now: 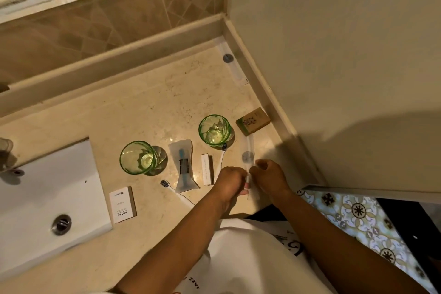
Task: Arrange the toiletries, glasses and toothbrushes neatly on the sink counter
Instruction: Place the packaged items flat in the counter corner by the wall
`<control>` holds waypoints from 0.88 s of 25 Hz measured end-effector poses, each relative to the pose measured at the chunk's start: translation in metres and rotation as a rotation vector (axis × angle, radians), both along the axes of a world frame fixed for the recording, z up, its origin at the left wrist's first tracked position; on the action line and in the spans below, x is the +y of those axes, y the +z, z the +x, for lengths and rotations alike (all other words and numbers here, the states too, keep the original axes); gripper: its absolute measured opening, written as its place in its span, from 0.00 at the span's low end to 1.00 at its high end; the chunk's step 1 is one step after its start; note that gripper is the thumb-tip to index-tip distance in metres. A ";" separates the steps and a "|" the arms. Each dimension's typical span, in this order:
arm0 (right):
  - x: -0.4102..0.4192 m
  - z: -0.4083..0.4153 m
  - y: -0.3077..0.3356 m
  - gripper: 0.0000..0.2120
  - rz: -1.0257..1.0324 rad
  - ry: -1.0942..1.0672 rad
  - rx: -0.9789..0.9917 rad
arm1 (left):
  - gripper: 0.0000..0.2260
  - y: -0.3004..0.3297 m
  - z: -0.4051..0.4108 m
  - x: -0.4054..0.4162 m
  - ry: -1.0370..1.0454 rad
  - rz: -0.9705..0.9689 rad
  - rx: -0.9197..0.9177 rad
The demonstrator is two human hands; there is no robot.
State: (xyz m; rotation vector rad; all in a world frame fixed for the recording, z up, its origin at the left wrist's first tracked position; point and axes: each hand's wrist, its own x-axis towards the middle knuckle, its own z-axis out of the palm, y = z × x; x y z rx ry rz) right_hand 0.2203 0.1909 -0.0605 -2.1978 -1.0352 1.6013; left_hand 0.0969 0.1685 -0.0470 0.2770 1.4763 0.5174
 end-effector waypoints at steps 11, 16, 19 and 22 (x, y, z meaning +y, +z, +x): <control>-0.014 -0.002 0.015 0.06 0.024 -0.027 0.151 | 0.05 0.012 -0.021 -0.028 -0.030 0.140 0.004; -0.028 -0.005 0.014 0.10 0.008 -0.092 0.261 | 0.07 0.006 -0.025 -0.043 -0.110 0.189 0.015; -0.031 -0.010 0.012 0.12 0.029 -0.061 0.266 | 0.06 0.004 -0.030 -0.046 -0.107 0.196 0.042; -0.031 -0.015 0.017 0.13 0.087 -0.018 0.245 | 0.08 0.010 -0.035 -0.049 -0.195 0.230 0.141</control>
